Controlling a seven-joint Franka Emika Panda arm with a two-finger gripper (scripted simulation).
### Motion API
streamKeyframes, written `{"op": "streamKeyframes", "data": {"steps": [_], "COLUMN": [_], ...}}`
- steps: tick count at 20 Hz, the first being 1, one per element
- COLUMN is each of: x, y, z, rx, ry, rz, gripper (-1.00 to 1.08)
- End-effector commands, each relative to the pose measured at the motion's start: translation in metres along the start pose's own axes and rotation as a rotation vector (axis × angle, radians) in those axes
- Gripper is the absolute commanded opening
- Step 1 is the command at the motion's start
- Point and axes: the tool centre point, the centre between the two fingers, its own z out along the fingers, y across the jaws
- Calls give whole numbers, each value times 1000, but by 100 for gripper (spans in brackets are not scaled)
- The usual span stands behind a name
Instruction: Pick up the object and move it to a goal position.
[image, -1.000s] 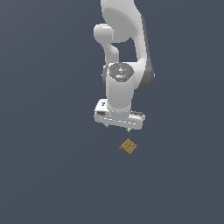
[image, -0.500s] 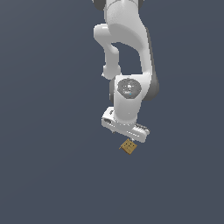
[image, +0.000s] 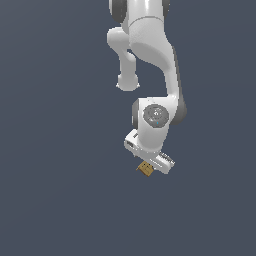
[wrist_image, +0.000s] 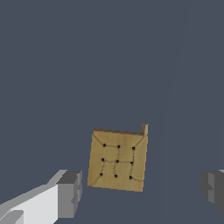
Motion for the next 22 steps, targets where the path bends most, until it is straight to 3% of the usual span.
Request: {"op": "streamKeyframes", "data": {"steps": [1, 15, 22], "x": [-1, -3, -3], "y": [-4, -12, -11], "z": [6, 20, 52], "rx": [-2, -5, -5], "ry": [0, -1, 0], "rz": [37, 90, 93], "gripper": [100, 100, 100]}}
